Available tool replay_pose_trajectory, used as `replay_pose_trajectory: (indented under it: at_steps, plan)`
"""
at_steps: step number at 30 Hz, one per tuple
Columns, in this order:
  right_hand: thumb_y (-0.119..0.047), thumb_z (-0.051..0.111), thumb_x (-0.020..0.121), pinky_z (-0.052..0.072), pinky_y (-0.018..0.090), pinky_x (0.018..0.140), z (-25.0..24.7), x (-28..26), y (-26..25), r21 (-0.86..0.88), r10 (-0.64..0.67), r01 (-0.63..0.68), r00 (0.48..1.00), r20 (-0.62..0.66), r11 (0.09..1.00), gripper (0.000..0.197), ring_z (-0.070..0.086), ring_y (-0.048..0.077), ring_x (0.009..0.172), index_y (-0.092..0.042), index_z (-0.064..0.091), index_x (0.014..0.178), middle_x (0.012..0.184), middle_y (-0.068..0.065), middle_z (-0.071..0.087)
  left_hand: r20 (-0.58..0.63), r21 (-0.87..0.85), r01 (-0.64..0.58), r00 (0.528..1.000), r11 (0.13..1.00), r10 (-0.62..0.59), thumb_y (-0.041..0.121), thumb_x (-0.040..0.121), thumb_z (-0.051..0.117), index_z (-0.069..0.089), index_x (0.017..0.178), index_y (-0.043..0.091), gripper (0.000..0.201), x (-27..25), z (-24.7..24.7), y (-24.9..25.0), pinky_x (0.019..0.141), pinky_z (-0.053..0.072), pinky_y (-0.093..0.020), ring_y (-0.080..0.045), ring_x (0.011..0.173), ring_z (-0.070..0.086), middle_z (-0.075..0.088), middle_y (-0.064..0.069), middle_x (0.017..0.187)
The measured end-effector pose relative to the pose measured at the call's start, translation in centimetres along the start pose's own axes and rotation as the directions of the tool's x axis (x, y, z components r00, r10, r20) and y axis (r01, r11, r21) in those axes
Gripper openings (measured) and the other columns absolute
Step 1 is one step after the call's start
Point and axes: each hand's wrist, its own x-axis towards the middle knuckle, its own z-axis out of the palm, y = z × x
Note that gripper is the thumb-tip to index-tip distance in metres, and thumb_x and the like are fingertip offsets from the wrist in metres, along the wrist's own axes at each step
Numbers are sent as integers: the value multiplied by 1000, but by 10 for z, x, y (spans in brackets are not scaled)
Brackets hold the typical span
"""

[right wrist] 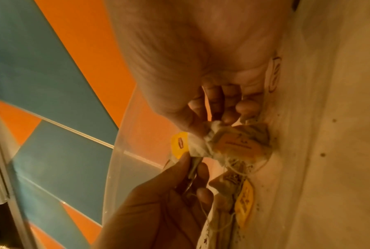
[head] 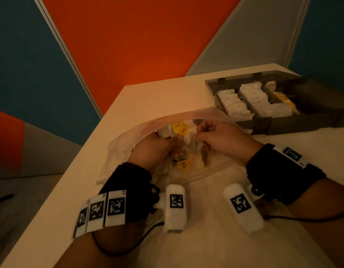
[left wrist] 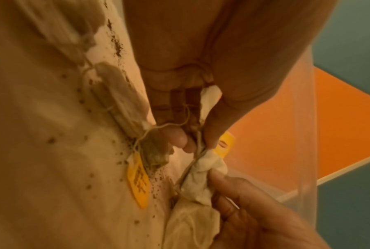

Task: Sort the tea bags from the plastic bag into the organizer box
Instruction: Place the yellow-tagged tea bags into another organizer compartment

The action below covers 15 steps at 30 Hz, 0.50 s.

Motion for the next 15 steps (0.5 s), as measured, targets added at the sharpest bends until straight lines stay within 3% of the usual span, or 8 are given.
replay_pose_trajectory:
  at_steps: [3, 5, 7, 9, 10, 12, 14, 15]
  plan:
    - [-3, 66, 86, 42, 19, 54, -1, -1, -2, 53, 27, -26, 1000, -14, 998, 12, 51, 7, 55, -9, 58, 78, 66, 2, 55, -27, 51, 97, 995, 994, -96, 6, 91, 63, 66, 87, 4, 6, 1, 0, -2, 46, 46, -25, -22, 57, 60, 67, -16, 75]
    - [-4, 64, 86, 42, 20, 52, -2, -2, -4, 60, 52, -51, 998, -19, 997, 14, 52, 8, 52, -10, 58, 75, 63, 4, 55, -58, 137, 166, 986, 977, -159, 14, 92, 62, 68, 86, 3, 13, 4, -1, -5, 50, 41, -27, -28, 61, 56, 66, -20, 80]
    - [-4, 62, 85, 39, 19, 48, -3, -3, -7, 45, 68, -66, 996, -50, 997, 15, 49, 5, 47, -10, 56, 71, 59, 5, 52, -75, 179, 175, 984, 968, -164, 14, 91, 60, 68, 88, 1, 16, 4, -2, -5, 48, 40, -26, -25, 56, 53, 66, -21, 78]
    - [-2, 60, 83, 37, 21, 50, -5, -4, -10, 38, 67, -64, 995, -73, 997, 11, 48, 5, 50, -9, 57, 74, 69, 14, 58, -73, 173, 175, 984, 969, -165, 11, 90, 59, 66, 80, 6, 13, 3, 0, -1, 49, 40, -27, -30, 63, 55, 68, -18, 72]
    - [-3, 59, 82, 39, 23, 51, -6, -5, -11, 44, 79, -76, 994, -78, 996, 10, 50, 7, 56, -10, 57, 76, 84, 17, 64, -68, 171, 183, 982, 968, -174, 11, 90, 58, 65, 77, 8, 15, 1, 1, 0, 49, 40, -28, -32, 68, 56, 69, -15, 68]
    - [-3, 58, 82, 42, 23, 46, -7, -7, -14, 78, 107, -102, 992, -60, 992, 5, 52, 12, 60, -5, 60, 86, 100, 17, 66, -54, 182, 193, 981, 964, -187, 11, 90, 55, 66, 78, 7, 18, 0, 2, 2, 48, 40, -27, -33, 71, 57, 69, -7, 58]
    - [-2, 56, 82, 41, 20, 41, -7, -7, -14, 101, 110, -104, 992, -54, 989, 24, 52, 13, 57, -4, 64, 104, 94, 13, 62, -57, 182, 194, 981, 964, -187, 8, 89, 54, 67, 80, 4, 17, -2, 3, 4, 47, 41, -26, -35, 71, 58, 69, -10, 61]
    - [-1, 55, 83, 40, 20, 40, -7, -7, -14, 120, 111, -105, 993, -43, 987, 25, 51, 12, 55, -7, 65, 105, 90, 9, 60, -70, 183, 193, 981, 964, -183, 6, 88, 55, 65, 77, 5, 15, -2, 2, 5, 49, 41, -27, -35, 71, 58, 69, -14, 66]
